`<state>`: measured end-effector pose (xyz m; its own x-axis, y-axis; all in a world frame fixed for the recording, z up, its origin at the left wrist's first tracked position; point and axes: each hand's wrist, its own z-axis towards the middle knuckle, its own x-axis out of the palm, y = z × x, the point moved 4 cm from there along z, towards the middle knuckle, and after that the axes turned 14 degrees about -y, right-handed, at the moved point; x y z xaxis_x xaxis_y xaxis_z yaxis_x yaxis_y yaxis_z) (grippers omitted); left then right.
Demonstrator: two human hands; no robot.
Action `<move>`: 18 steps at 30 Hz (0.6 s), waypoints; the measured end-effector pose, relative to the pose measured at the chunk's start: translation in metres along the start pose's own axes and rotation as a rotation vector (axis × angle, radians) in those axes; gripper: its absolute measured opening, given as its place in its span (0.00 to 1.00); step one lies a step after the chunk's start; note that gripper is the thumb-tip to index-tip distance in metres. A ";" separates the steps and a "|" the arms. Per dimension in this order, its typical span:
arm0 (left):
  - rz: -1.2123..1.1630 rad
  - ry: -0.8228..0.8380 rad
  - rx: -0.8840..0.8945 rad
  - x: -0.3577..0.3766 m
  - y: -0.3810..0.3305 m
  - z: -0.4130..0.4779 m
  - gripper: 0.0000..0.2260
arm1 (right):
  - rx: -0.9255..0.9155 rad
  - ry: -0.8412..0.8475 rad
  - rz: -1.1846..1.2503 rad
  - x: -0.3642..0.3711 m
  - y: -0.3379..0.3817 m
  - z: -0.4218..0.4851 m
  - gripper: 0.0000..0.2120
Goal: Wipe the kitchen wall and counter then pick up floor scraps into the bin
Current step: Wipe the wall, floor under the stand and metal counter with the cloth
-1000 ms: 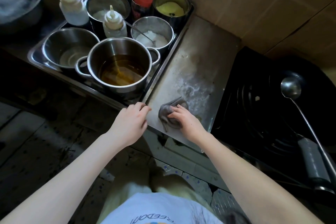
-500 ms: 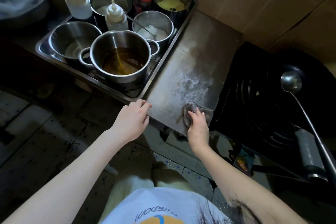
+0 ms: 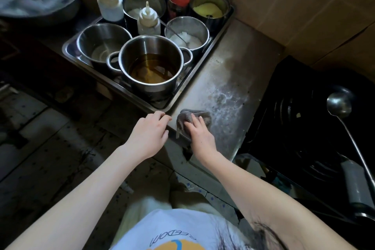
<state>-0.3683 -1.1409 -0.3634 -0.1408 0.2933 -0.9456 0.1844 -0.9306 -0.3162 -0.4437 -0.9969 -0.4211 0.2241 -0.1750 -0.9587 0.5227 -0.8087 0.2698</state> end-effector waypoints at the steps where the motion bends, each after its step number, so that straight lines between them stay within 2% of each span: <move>1: 0.003 0.003 -0.005 0.000 0.001 0.000 0.18 | -0.047 0.016 0.002 0.000 0.004 0.005 0.33; 6: 0.026 0.010 0.001 0.001 0.001 0.004 0.18 | -0.146 0.058 0.015 -0.005 0.008 0.026 0.26; 10: 0.018 0.023 0.021 0.003 -0.002 0.009 0.18 | -0.166 0.030 0.031 -0.010 -0.005 0.020 0.25; 13: 0.023 0.042 0.046 0.006 -0.005 0.014 0.19 | -0.138 0.004 0.034 -0.016 -0.031 0.005 0.24; 18: 0.008 0.052 0.055 0.007 -0.006 0.017 0.18 | -0.013 -0.064 0.009 -0.030 -0.089 -0.029 0.27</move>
<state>-0.3870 -1.1369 -0.3668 -0.0888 0.2953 -0.9513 0.1309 -0.9433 -0.3051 -0.4730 -0.9037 -0.4139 0.1760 -0.2186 -0.9598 0.5317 -0.7995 0.2795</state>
